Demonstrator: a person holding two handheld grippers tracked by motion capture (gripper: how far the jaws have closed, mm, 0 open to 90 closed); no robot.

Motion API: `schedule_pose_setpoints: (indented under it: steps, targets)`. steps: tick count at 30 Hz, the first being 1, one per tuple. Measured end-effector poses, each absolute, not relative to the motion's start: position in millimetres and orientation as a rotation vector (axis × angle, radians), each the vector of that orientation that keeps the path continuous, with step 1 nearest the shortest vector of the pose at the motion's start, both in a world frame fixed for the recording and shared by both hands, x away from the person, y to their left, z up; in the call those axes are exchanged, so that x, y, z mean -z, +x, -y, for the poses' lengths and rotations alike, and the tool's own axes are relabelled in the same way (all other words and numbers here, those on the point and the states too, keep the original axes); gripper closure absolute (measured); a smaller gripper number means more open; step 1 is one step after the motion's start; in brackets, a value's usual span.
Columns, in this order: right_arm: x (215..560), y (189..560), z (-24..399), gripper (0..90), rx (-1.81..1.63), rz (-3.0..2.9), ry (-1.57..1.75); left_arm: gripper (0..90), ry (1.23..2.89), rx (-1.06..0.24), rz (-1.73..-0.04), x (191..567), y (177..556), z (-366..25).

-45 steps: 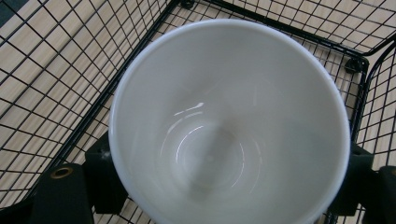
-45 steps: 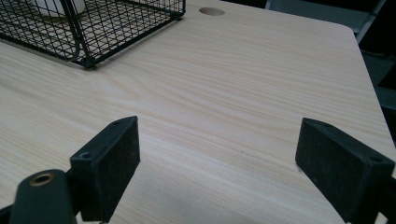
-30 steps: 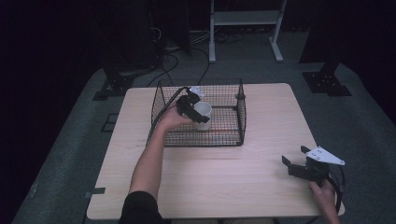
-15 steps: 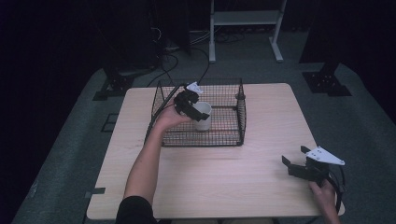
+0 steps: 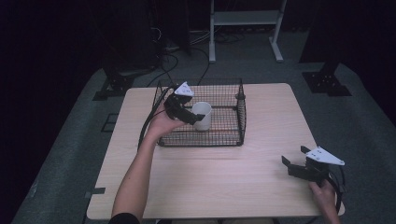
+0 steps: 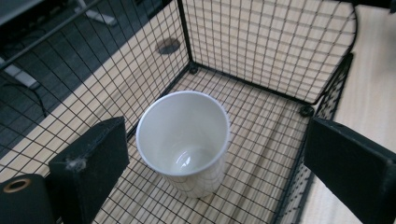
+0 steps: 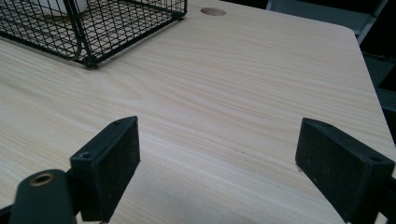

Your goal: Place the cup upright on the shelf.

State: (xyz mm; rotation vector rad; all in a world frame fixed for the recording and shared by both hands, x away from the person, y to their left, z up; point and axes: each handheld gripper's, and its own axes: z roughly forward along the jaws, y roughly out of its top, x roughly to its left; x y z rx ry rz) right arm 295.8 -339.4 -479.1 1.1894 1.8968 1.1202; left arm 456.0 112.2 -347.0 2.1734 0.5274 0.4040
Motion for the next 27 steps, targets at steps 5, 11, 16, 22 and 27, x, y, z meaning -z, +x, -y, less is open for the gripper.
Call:
schedule_pose_setpoints:
  steps: [5,11,16,22,27]
  targets:
    - [479,296,340,13.1,-1.12,-1.896,1.191,6.0,2.138,-0.435,-0.526,345,440,-119]
    - [479,296,340,13.1,-1.12,-1.897,1.188,6.0,2.087,-0.464,-0.521,343,414,-130]
    - [479,296,339,13.1,-1.12,-1.896,1.19,6.0,2.062,-0.492,-0.513,345,392,-138]
    - [479,296,340,13.1,-1.119,-1.895,1.189,6.0,2.032,-0.506,-0.508,348,373,-144]
    - [479,296,340,13.1,-1.12,-1.895,1.194,6.0,1.995,-0.517,-0.513,352,355,-151]
